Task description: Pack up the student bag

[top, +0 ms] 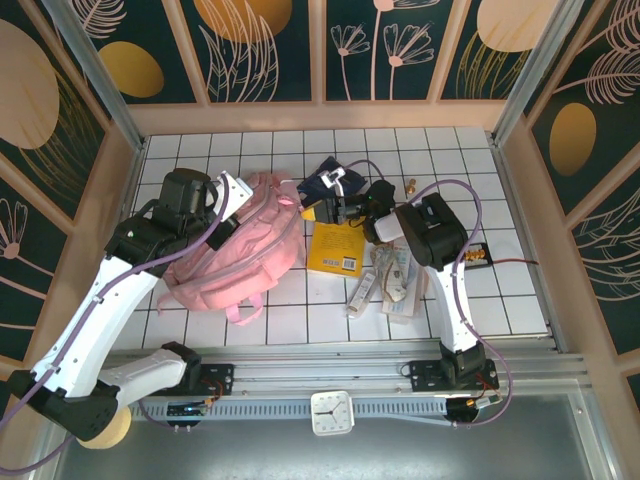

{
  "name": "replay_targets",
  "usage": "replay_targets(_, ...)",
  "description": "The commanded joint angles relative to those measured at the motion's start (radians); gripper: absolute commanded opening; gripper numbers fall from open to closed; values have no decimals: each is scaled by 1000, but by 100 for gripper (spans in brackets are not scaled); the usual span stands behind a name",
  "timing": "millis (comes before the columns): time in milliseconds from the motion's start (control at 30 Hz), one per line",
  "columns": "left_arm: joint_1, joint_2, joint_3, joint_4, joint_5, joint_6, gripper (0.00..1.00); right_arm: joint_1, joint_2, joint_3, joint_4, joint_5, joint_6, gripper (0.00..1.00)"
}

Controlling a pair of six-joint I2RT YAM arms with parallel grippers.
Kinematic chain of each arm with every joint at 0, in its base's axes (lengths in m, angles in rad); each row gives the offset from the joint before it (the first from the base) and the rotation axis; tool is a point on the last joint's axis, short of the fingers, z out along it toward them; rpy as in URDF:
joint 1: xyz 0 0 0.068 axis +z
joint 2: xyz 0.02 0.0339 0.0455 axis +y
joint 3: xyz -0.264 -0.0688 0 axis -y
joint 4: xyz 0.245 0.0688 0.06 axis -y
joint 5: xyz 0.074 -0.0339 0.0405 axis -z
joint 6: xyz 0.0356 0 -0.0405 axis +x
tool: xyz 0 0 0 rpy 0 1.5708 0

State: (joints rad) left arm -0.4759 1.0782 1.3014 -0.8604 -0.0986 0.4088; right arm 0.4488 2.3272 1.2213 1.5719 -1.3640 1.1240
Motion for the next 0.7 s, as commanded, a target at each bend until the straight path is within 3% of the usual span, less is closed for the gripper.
replay_targets(0,6,-16,19,79,-43,-38,0,-26,-50,-29,-34,-11,-54,0)
replay_targets(67,6,20,33,57,-69,-64,0,-36,-95,-56,-159,-6,-157,0)
replay_targets(100,5,40,40,48,-89,-84,0,-42,-137,-71,-317,6,-278,0)
replay_targets(167,6,82,61,32,-127,-125,0,-42,-221,-44,-824,56,-653,0)
replay_targets(233,5,124,82,23,-151,-161,0,-10,-257,128,-1573,252,-1205,0)
replay_targets(267,5,136,87,28,-150,-172,0,5,-243,197,-1756,331,-1327,0)
replay_targets(300,5,147,88,41,-148,-185,0,7,-234,220,-1812,372,-1344,0)
replay_targets(367,5,167,88,67,-144,-212,0,-8,-259,168,-1736,363,-1258,0)
replay_targets(500,-2,183,61,106,-154,-199,0,10,-281,194,-1881,473,-1337,0)
replay_targets(667,-4,162,-17,118,-183,-186,0,7,-353,164,-1908,571,-1355,0)
